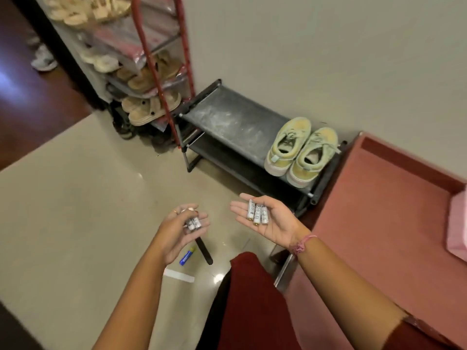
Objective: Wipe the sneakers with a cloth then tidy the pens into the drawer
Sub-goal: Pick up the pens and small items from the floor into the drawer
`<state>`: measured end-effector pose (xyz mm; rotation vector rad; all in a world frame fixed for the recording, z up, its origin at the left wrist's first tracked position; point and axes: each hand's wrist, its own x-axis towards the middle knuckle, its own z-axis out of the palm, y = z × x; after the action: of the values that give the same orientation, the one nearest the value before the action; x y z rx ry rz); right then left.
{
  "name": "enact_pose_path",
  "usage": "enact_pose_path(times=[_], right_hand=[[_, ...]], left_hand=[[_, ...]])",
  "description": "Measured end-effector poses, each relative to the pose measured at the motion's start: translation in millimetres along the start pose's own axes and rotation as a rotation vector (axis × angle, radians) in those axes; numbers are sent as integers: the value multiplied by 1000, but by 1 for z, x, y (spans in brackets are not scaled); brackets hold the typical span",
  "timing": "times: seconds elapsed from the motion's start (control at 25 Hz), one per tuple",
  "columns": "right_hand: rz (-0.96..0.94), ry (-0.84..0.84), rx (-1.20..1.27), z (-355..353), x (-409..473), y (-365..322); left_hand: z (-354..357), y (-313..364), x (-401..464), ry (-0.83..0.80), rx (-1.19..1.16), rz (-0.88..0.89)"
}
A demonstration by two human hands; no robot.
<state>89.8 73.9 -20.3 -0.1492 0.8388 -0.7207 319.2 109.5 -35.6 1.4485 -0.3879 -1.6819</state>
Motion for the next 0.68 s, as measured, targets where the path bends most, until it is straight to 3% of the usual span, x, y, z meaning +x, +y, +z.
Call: enact_pose_path(times=[0.28,0.68], right_hand=[[-206,7,187,-23,-129,9],[-361,231,276,-99,-238,52]], left_hand=[[118,-14,-94,-289,41,-119],[199,-120,-149,-355,41,-265]])
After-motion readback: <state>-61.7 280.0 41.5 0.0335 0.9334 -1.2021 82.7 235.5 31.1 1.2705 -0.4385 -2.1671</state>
